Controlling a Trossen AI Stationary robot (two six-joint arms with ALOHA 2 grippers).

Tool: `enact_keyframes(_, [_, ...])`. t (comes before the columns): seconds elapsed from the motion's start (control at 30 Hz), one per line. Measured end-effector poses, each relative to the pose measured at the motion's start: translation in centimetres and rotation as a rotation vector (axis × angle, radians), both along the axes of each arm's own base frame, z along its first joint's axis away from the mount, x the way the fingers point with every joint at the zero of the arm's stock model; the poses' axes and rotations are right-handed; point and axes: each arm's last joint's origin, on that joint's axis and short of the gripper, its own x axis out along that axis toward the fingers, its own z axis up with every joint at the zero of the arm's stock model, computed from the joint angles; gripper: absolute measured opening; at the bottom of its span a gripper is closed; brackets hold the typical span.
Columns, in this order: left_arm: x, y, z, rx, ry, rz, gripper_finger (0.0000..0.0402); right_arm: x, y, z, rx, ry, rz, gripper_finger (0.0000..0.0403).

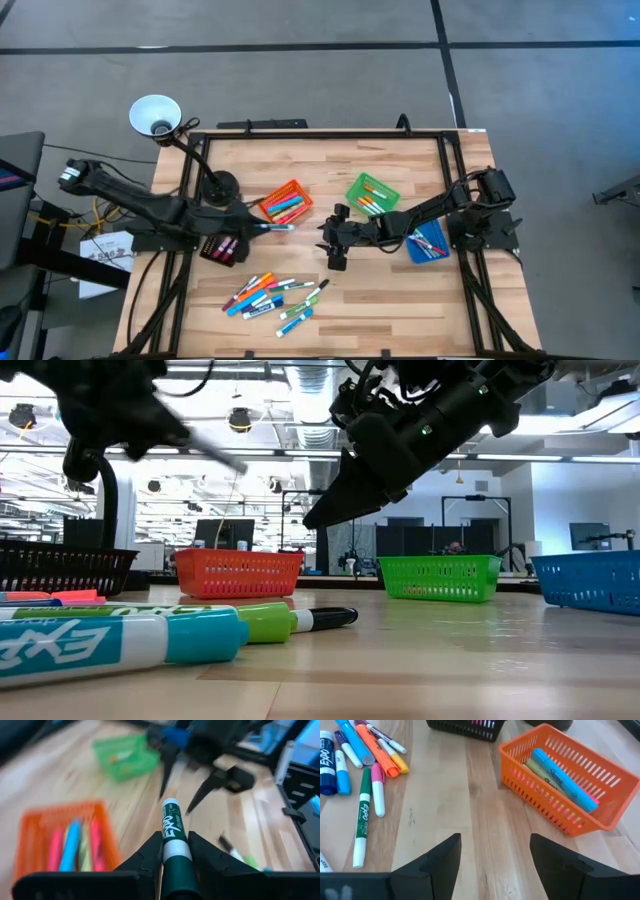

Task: Pick & Place Markers
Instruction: Put the dark green marker pen into the black bin

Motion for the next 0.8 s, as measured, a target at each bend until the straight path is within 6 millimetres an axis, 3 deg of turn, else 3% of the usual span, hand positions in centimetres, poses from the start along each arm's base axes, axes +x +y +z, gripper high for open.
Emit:
enact_keyframes(0.17, [-3.5, 0.3, -0.7, -0.122, 0.164, 0.036, 0.0075, 0.0, 0.0, 0.0, 0.026, -0.004, -0.018, 0.0230])
enact_keyframes(0.33, [-5.5, 0.6, -0.3, -0.174, 0.218, 0.035, 0.0075, 0.0, 0.0, 0.0, 0.028, 0.001, -0.020, 0.0230])
enact_keyframes(0.53, [-6.9, 1.3, 1.0, -0.188, 0.352, 0.120, 0.0075, -0.1, 0.0, -0.1, 0.037, 0.006, -0.027, 0.0230])
enact_keyframes(0.8, [-6.8, 1.1, -0.3, -0.174, 0.541, 0.229, 0.0075, -0.1, 0.0, -0.1, 0.037, 0.014, -0.027, 0.0230])
